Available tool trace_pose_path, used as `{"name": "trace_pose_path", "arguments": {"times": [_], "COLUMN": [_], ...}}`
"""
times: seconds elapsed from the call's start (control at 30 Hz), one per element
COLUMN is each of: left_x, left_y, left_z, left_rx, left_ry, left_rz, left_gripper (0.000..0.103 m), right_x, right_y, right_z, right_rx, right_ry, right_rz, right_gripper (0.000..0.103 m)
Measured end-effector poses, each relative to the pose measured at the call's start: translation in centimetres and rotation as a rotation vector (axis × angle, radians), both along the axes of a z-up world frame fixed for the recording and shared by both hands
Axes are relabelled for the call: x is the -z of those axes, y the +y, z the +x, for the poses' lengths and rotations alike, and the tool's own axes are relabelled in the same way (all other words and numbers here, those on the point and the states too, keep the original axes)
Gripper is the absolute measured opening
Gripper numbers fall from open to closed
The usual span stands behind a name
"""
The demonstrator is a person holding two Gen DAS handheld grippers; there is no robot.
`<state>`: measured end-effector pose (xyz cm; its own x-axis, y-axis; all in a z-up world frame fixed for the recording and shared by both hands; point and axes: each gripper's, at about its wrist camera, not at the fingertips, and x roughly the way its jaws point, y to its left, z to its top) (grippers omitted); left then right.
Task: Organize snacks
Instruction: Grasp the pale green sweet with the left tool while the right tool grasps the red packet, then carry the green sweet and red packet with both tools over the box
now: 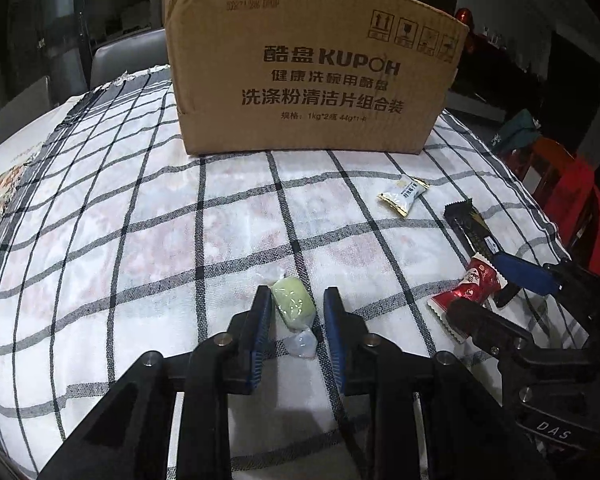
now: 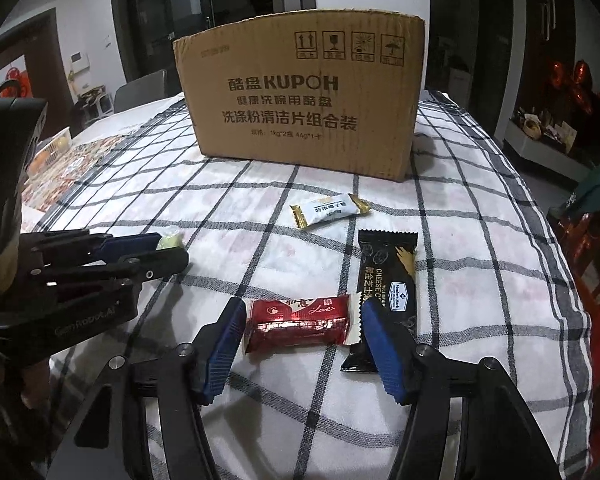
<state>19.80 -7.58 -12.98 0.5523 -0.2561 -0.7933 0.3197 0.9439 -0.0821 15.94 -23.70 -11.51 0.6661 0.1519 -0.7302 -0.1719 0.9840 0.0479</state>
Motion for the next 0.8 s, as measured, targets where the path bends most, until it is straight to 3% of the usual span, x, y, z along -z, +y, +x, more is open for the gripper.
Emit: {"name": "trace_pose_path", "arguments": {"times": [0.2,0.57,0.8], "left_x": [-0.1,-2.3,-5.0], "left_y": [0.0,-0.7,-0.6], "left_z": [-0.2,-2.2,-3.6], "left_rx": [0.011,0.063,0.069], "left_ry": [0.001,-0.023,-0.070], "left_rz": [-0.005,-0.013,-0.028], "left_gripper": [0.023,0.023,0.023], "right_x": [0.0,-0.3,-2.6], "right_y": [0.1,-0.6,-0.3], "right_z": [0.0,-0.4,-1.4], "right_rx": [-0.015,-0.008,-0.007], "right_ry": [-0.003,-0.004,-0.059], "right_rz": [0.001,0.064,0.070], "right_gripper": [0.050,0.049,0.049]}}
